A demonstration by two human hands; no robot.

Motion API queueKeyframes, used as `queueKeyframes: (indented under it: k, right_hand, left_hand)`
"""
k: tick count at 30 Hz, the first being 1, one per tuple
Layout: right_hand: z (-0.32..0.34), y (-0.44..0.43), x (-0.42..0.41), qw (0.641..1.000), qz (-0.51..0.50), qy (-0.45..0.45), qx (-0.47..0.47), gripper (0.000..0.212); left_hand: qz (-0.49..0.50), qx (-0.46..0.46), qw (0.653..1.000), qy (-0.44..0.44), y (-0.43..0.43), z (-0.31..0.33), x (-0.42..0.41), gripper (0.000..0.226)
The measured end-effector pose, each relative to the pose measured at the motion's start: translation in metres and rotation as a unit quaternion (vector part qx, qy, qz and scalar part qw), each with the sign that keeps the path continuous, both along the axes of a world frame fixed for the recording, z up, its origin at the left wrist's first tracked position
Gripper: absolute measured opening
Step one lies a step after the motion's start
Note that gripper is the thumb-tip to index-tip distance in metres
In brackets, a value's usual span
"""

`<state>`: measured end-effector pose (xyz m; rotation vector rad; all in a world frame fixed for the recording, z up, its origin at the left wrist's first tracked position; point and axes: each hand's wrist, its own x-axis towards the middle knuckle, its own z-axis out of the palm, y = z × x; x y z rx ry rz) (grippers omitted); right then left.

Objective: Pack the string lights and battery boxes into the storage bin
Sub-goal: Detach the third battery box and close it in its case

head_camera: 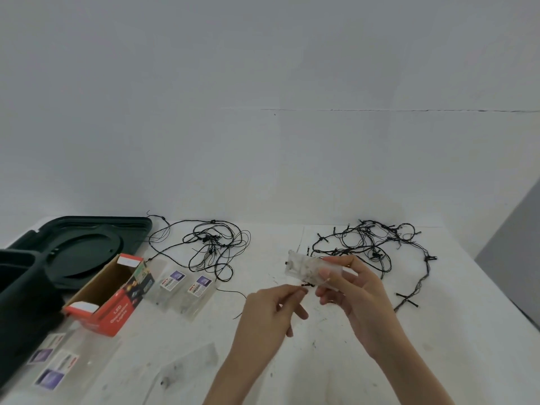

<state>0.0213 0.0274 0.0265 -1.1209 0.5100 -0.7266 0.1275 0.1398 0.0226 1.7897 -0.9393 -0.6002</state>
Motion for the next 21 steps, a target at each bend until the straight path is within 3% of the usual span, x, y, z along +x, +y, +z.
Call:
queueKeyframes:
  k: [2,6,10,14,18,21]
  right_hand:
    - [-0.002,0.001,0.003,0.998,-0.033,0.036,-0.039,0.017]
    - [-0.005,0.0,0.003,0.991,-0.053,0.088,-0.089,0.014]
    - [-0.006,-0.005,-0.001,0.985,-0.014,0.13,-0.112,0.018]
    - [-0.009,-0.005,-0.004,0.982,0.037,0.15,-0.107,0.013]
    - [-0.014,-0.001,-0.004,0.987,0.055,0.14,-0.061,0.012]
    - [-0.015,0.001,-0.006,0.99,0.07,0.116,-0.033,0.012]
  left_hand:
    - [0.0,0.041,0.99,-0.134,0.0,0.004,-0.006,0.019]
    - [0.017,0.086,0.922,-0.377,0.0,0.007,-0.012,0.036]
    - [-0.015,0.003,0.878,-0.479,-0.003,0.004,-0.013,0.03]
    - [-0.05,-0.007,0.894,-0.446,-0.009,0.011,-0.005,0.024]
    - [-0.08,0.023,0.941,-0.327,-0.012,0.017,0.0,0.019]
    - [-0.092,0.005,0.954,-0.285,-0.012,0.019,0.005,0.01]
